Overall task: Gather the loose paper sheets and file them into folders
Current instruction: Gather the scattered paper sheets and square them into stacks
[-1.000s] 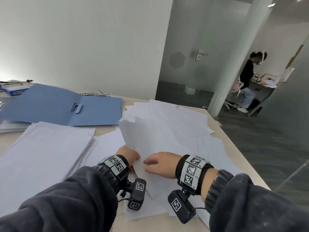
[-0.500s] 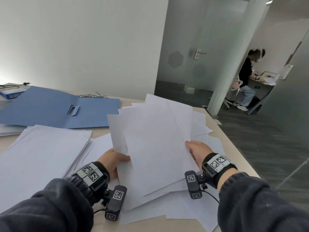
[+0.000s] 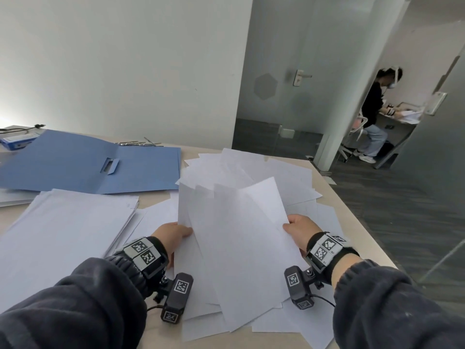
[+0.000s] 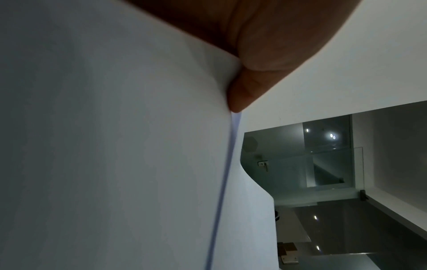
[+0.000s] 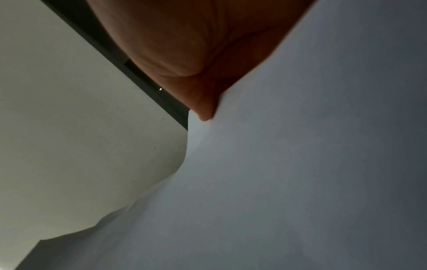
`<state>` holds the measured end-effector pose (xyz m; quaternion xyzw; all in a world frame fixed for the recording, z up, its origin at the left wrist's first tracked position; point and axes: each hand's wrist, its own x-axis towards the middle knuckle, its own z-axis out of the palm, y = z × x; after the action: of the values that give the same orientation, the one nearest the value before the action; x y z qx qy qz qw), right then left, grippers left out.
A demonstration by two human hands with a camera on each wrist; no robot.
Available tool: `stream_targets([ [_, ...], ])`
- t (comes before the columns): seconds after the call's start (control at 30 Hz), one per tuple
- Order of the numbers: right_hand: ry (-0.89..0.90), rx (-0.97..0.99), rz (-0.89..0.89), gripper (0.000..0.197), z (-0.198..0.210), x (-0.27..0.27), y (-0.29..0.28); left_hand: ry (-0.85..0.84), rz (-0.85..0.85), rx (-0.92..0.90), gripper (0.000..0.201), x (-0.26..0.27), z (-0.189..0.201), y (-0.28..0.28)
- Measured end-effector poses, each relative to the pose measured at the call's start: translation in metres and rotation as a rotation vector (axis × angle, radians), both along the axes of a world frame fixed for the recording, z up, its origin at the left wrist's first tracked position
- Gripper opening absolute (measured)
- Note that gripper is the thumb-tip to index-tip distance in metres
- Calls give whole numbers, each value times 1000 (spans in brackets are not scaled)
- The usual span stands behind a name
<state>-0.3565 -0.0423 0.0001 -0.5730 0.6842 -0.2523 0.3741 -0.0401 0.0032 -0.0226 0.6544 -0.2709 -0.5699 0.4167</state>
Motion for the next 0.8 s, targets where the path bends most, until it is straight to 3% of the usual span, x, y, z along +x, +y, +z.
stream_targets([
  [0.1,-72,61,49,16,1,-2,6,-51,-14,2,22,0,1,-1],
  [0.2,-108,154,136,31,-5,0,7,-75,-53,-11,16,-4,3,1],
  [0.37,-187,182,195,15,-8,16,14,-134,-114,-74,28,-4,5,2],
  [0.47,-212,163,213,12,-12,26,14,-224,-216,-82,16,0,1,2],
  [0.53,-242,177,212,22,-13,30,17,-257,-239,-99,35,3,-6,0],
  [0.6,-225,215,223,39,-16,30,20,-281,-253,-101,41,4,-5,1],
  [0.67,-139,219,220,39,-17,26,19,-263,-220,-85,13,3,-5,0],
  [0.7,-85,205,204,40,-18,22,17,-243,-189,-70,10,3,-4,0],
  [0.8,13,135,112,30,-16,9,10,-111,-88,-34,19,2,-6,-1],
])
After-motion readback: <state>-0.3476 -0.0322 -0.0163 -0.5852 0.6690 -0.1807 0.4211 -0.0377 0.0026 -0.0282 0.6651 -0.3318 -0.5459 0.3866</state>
